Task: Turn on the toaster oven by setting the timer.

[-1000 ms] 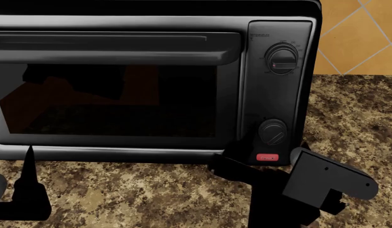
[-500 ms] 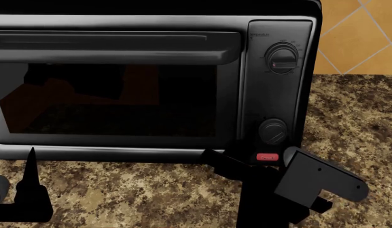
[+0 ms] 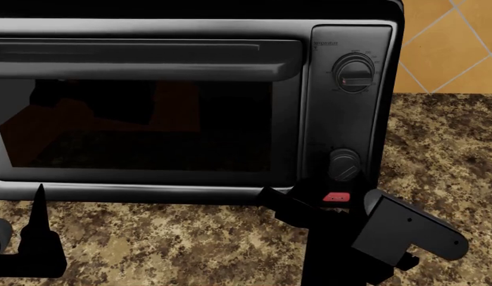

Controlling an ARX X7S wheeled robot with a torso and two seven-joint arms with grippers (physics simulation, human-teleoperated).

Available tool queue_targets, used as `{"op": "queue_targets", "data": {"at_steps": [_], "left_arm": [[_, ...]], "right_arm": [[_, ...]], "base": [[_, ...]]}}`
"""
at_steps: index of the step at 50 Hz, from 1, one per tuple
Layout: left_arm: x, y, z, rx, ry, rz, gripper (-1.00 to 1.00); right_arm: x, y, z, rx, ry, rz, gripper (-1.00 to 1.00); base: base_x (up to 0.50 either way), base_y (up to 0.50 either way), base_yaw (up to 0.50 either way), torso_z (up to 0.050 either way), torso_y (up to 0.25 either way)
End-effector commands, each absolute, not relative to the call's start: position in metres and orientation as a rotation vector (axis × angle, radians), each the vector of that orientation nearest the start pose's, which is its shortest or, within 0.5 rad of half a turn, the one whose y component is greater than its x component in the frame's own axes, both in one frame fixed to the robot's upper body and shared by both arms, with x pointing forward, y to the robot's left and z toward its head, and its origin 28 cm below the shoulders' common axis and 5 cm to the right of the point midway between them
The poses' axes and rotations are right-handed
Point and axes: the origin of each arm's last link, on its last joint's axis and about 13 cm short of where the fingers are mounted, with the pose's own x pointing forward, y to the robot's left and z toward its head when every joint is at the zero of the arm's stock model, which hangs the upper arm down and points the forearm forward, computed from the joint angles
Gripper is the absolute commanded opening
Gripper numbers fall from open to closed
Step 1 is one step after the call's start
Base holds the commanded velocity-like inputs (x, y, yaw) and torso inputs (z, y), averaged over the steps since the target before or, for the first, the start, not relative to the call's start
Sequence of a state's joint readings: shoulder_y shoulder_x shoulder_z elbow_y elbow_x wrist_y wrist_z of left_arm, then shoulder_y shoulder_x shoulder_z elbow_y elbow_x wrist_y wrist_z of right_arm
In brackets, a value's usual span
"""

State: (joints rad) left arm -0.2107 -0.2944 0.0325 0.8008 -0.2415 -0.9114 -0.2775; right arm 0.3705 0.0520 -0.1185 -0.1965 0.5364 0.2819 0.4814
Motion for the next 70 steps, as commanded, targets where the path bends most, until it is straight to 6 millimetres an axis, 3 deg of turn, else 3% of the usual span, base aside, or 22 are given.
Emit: {"op": "queue_targets", "data": {"at_steps": [1,30,70], "left_arm": [[0.2038,0.2324,0.1559,0.148,-0.087,0.095,1.0],[0.2022,0.2324,0.1547,0.147,-0.087,0.093,1.0],[0.2014,0.2304,0.1569,0.152,-0.091,0.087,1.0]], "right_arm": [[0.2894,-0.0803,0.1319,0.484,-0.166,-0.179,-1.0],[0.2864,-0.0806,0.1344,0.649,-0.162,-0.219,-1.0],[0.2951,-0.0834,0.125,0.97,0.028,-0.17,-1.0]], "base": [[0.02,0.0,0.0,0.0,0.0],[0.02,0.0,0.01,0.0,0.0],[0.02,0.0,0.0,0.0,0.0]]}}
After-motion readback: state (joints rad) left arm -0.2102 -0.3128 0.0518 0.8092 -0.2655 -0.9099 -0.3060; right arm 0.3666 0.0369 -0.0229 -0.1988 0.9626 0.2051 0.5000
